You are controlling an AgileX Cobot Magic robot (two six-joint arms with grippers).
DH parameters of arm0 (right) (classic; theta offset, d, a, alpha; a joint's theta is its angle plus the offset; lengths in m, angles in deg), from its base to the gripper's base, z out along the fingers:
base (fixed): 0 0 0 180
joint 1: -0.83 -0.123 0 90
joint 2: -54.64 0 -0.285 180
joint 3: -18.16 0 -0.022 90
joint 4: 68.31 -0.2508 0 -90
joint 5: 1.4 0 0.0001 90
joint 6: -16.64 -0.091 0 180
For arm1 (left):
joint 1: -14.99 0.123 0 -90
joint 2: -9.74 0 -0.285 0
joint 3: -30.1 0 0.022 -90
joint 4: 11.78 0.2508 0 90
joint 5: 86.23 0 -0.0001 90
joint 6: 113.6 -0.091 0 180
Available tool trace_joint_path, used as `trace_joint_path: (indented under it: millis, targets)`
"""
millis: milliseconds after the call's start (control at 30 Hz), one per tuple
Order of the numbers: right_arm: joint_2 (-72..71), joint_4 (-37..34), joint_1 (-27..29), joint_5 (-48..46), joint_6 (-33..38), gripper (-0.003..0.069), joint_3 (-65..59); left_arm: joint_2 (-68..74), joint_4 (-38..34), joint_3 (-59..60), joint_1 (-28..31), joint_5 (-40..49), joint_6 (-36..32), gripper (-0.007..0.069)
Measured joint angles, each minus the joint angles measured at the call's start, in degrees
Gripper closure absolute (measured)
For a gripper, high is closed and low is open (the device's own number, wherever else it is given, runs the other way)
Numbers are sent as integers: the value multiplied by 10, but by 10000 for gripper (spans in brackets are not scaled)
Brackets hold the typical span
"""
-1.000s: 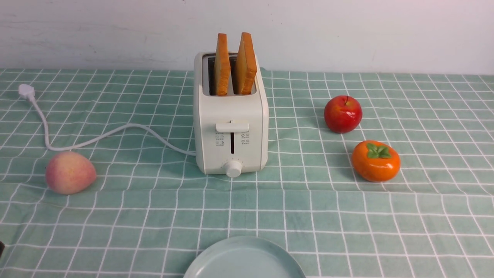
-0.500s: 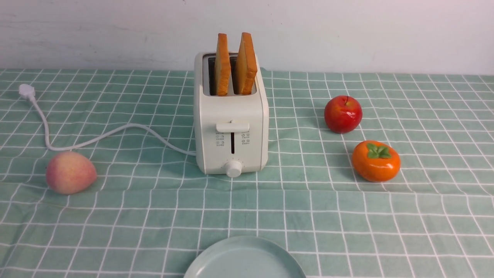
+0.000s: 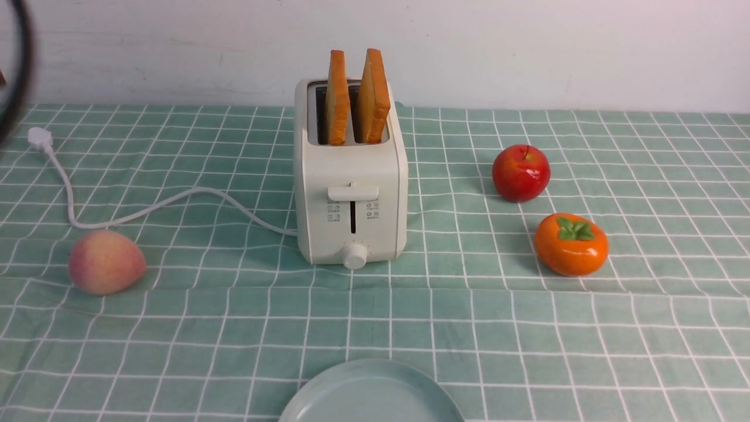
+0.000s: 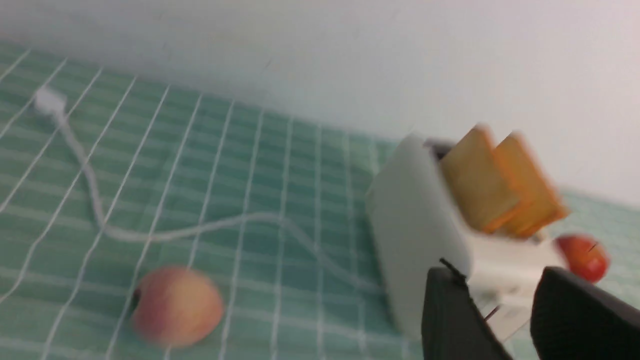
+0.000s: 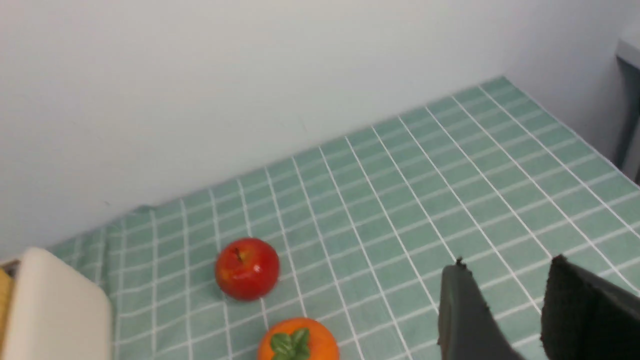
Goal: Take toasted bread from bread machine on blue coffee table place on plate.
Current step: 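Grasp the toast slice in the toaster and pull it up out of the slot with the right gripper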
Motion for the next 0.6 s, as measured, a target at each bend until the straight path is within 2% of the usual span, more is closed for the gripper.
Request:
trace_joint_path:
  millis: [133,233,367,400,467,600]
  targets:
    - [48,-36,-44,5,0,419,-8,39,-12,0,0,77,0,386]
    - [92,-64,-110,11,3,419,-21,69,-56,-1,0,128,-10,386]
    - [162,-76,-209,44,23,419,-24,104,-94,-1,-17,143,-38,386]
    - [162,-76,-209,46,25,419,-24,107,-97,-1,-19,143,-40,386]
    - [211,-92,-261,83,38,419,-10,115,-109,-1,-56,140,-44,386]
    - [288,-107,-305,95,61,415,59,119,-111,-1,-132,132,-58,386]
